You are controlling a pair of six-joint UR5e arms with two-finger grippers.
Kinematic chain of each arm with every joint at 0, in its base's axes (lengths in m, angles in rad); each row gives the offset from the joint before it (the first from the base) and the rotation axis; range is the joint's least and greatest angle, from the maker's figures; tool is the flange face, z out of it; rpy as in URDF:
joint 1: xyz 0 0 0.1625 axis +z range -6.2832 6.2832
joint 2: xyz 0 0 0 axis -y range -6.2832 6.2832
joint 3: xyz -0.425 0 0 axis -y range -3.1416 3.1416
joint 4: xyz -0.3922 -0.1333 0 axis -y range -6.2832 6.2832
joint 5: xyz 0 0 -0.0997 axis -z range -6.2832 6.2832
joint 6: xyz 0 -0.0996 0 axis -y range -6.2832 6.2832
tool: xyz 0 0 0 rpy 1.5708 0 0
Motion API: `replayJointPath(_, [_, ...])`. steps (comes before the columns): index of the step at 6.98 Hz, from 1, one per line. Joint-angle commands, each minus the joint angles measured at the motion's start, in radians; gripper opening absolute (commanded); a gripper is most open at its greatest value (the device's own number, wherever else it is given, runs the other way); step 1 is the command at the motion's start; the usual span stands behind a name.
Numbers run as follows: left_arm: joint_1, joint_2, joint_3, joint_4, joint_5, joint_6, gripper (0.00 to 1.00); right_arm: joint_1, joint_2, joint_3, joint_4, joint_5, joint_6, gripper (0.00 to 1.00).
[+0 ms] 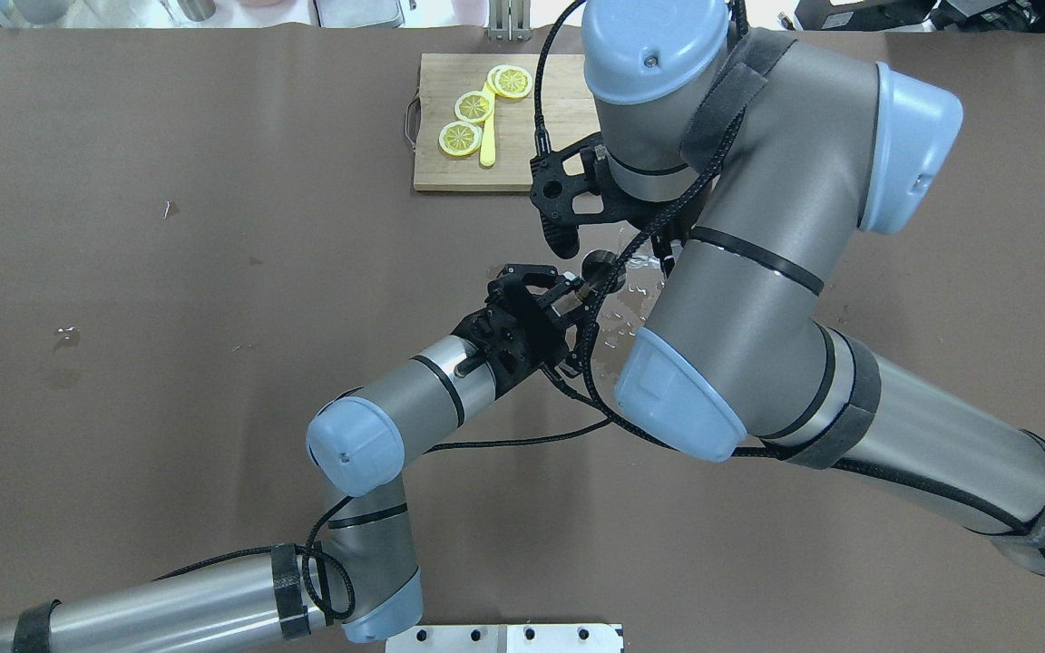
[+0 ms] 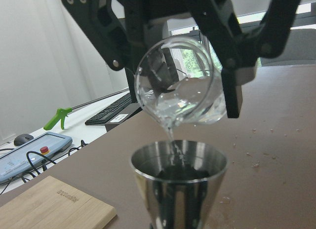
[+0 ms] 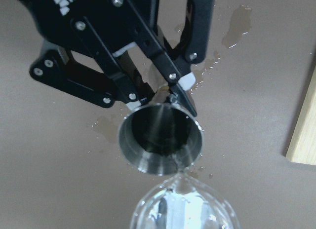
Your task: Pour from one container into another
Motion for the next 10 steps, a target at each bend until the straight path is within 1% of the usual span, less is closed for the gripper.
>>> replayJointPath(1, [0.0,0.0,0.0,0.0,0.0,-0.001,0.0,0.002,0.002,0.008,0.001,0.001,0.002,0.0])
replayJointPath(7, [0.0,0.0,0.0,-0.002,0.0,-0.001,0.0,0.009,-0.003,0.069,0.007,0.047,0.012,0.0])
replayJointPath(9, [0.0,0.0,-0.002,0.0,0.0,-0.001,0.0,0.018,-0.038,0.12,0.012,0.069,0.014,0.0])
replayJointPath(10, [0.0,0.0,-0.002,0.0,0.0,-0.001,0.0,0.052,-0.058,0.135,0.045,0.093,0.014,0.0])
